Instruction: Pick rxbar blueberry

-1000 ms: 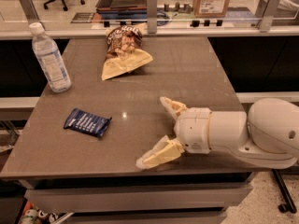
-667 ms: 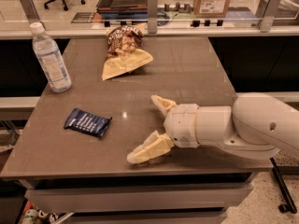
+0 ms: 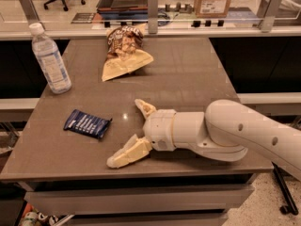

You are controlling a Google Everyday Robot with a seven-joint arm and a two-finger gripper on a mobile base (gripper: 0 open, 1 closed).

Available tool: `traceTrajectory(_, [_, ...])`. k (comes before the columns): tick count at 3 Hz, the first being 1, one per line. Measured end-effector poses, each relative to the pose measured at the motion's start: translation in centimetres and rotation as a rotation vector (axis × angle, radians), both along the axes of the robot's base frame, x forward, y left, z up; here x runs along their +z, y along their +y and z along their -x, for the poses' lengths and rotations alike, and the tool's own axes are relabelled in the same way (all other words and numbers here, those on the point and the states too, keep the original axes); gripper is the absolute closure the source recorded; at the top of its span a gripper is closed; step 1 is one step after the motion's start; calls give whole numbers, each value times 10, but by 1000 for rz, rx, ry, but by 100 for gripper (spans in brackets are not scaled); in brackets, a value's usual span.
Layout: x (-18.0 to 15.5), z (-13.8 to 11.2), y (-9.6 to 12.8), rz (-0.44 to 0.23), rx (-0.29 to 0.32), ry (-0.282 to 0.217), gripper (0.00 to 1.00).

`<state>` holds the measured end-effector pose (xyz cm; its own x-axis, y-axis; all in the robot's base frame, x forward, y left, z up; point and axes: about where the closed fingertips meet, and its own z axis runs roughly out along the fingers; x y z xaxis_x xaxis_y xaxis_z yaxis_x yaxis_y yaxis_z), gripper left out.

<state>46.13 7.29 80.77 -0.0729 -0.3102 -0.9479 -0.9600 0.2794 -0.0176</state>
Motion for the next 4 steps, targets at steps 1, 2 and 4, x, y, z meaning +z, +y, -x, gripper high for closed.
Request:
traceTrajectory(1, [1,0,4,-9,3,2,0])
traceTrajectory(2, [2,0,4,-9,3,2,0])
traceTrajectory(4, [30,13,28,-21,15,-71,0])
